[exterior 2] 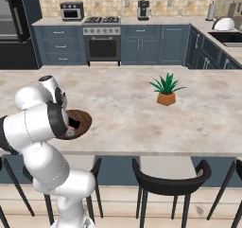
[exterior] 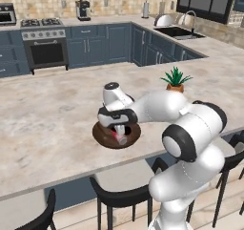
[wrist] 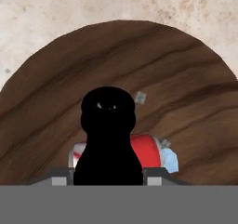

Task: Open the fridge, grab two sodas, and place both sodas inside the bowl with ice on the dining counter.

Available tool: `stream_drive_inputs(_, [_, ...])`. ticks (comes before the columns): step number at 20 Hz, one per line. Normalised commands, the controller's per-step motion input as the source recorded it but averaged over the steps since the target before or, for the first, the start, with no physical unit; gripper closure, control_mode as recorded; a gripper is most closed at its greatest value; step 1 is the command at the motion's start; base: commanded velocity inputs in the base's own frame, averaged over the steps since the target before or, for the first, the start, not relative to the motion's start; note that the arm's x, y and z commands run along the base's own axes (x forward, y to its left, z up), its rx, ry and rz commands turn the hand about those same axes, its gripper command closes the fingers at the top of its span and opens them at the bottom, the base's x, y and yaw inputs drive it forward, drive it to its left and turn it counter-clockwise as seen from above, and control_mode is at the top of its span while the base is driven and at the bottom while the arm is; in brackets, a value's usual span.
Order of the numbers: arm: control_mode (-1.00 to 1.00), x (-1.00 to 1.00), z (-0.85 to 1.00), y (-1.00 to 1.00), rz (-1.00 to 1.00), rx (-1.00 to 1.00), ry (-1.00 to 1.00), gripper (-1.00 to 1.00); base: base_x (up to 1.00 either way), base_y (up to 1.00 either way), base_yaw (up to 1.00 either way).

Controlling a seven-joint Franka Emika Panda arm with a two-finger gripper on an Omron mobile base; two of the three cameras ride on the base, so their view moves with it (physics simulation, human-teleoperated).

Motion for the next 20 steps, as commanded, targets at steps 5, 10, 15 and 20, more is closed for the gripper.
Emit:
stream_drive_inputs(5, [-1.0,0.12,-0.21,0.0,0.05,0.0,0.0,1.0,0.0,0.0,0.0])
stream_drive_inputs(10, [-1.0,-0.06,-0.18,0.03,0.02,-0.02,0.0,-1.0,0.0,0.0,0.0])
stream_drive_inputs(15, [-1.0,-0.2,0.04,-0.01,0.0,0.0,-0.02,-1.0,0.0,0.0,0.0])
stream_drive_inputs(20, [-1.0,-0.32,0.3,-0.09,0.0,0.0,-0.05,-1.0,0.0,0.0,0.0])
